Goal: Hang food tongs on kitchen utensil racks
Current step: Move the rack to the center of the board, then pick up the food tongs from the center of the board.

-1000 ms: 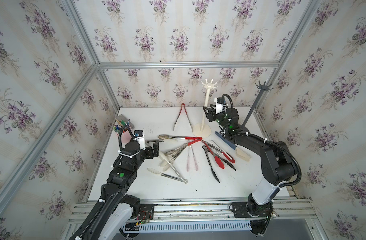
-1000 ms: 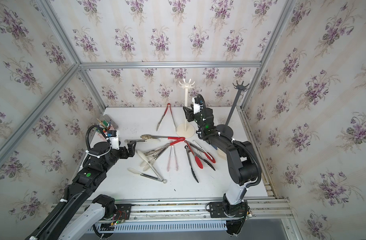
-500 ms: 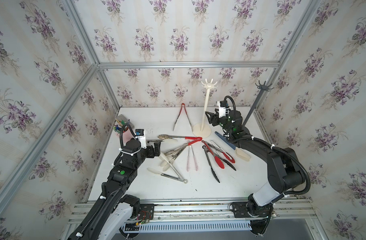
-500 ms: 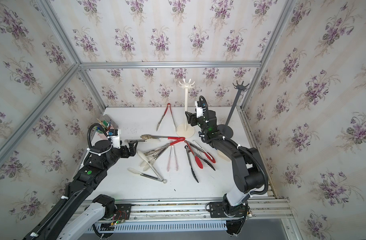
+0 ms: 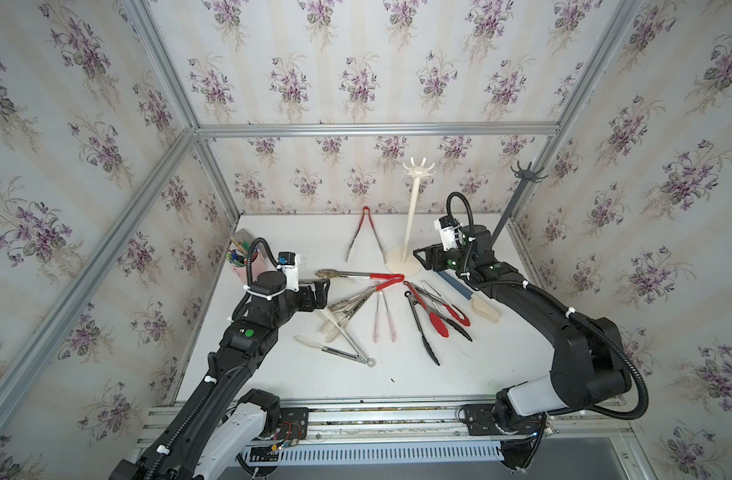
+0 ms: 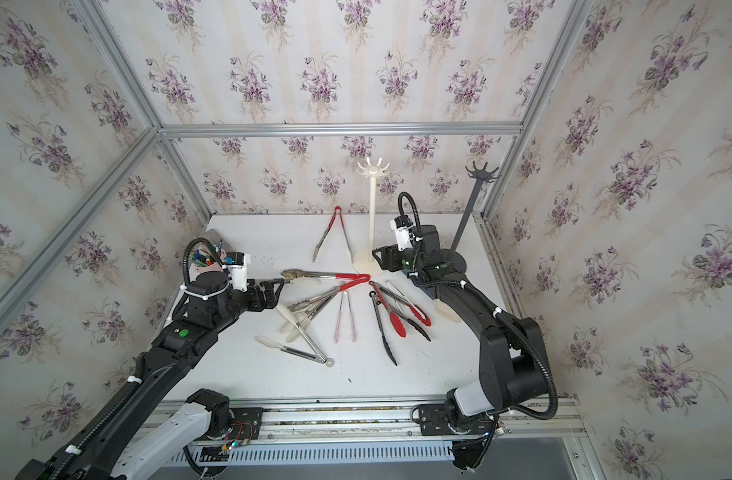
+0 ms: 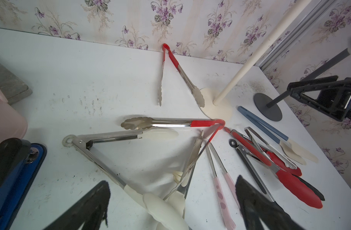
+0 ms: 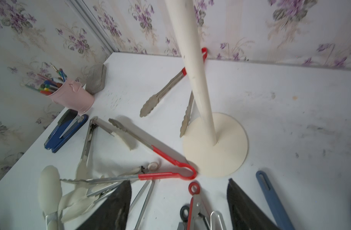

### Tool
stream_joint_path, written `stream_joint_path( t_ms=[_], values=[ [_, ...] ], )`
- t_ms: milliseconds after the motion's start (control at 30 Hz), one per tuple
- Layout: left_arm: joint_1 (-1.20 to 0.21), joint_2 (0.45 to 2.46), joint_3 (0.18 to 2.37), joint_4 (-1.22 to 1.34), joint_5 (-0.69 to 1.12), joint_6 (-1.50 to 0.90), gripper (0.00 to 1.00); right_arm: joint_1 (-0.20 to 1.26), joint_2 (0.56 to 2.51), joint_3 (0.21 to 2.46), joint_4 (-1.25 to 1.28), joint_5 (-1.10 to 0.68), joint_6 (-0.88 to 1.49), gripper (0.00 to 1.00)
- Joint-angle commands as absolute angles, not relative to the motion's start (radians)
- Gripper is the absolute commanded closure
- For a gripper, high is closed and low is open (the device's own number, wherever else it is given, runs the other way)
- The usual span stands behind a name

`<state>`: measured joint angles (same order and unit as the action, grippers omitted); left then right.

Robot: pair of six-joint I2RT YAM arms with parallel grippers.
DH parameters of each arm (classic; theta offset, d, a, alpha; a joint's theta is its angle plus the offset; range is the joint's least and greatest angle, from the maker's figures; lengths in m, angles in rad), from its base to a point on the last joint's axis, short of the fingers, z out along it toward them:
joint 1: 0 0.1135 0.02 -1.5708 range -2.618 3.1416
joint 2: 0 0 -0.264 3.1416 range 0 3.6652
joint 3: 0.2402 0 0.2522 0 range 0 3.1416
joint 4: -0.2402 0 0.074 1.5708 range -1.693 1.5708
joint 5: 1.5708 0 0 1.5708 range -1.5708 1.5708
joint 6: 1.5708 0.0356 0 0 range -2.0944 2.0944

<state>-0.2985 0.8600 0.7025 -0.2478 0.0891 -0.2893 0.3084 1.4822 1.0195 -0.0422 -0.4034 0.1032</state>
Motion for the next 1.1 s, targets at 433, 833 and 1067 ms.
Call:
stream_joint_path(
  t_ms=[433, 833, 1067],
  values=[
    [-0.434, 0.931, 0.736, -0.247, 0.079, -0.256, 0.01, 0.311, 1.519, 0.978, -0.445, -0.454, 0.11, 0.36],
    [-0.442, 0.911, 0.755, -0.249, 0.105, -0.253, 0.01, 0.351, 1.586, 0.96, -0.456, -0.403, 0.086, 0.54],
    [-0.443, 0.91, 0.769, -0.25, 0.112, -0.254, 0.01, 0.364, 1.611, 0.962, -0.45, -0.38, 0.079, 0.65]
  ],
)
